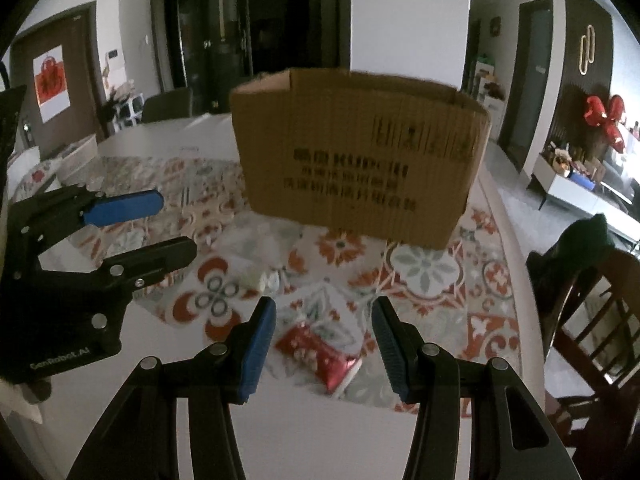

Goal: Organize snacks
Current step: 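Move both tools back toward the red bag and white-brown bar on the table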

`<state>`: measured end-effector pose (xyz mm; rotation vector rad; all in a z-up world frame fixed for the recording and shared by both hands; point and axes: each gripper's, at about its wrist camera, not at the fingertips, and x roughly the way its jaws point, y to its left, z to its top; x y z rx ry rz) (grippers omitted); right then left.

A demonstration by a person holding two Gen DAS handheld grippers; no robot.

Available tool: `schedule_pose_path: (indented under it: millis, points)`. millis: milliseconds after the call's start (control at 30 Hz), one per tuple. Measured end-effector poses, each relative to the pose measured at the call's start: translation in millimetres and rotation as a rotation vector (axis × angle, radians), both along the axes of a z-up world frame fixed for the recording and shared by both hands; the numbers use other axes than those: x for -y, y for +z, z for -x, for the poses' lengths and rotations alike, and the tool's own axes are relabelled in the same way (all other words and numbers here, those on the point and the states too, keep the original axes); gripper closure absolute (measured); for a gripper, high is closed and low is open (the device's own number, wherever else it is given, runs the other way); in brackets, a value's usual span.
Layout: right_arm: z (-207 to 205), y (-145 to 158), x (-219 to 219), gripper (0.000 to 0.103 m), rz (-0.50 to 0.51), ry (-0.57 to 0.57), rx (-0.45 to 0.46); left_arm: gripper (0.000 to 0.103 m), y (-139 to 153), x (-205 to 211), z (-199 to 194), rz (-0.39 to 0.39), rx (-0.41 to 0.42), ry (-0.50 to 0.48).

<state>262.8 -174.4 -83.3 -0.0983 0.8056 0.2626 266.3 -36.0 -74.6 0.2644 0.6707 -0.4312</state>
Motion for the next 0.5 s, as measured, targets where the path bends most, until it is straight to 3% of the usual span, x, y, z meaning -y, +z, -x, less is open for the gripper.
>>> schedule_pose_path:
  millis: [500]
  points:
    - [-11.4, -35.6, -6.7, 0.052, 0.071, 0.070, -0.120, 0.052, -43.1, 3.2, -24.5, -0.011, -0.136, -0.021]
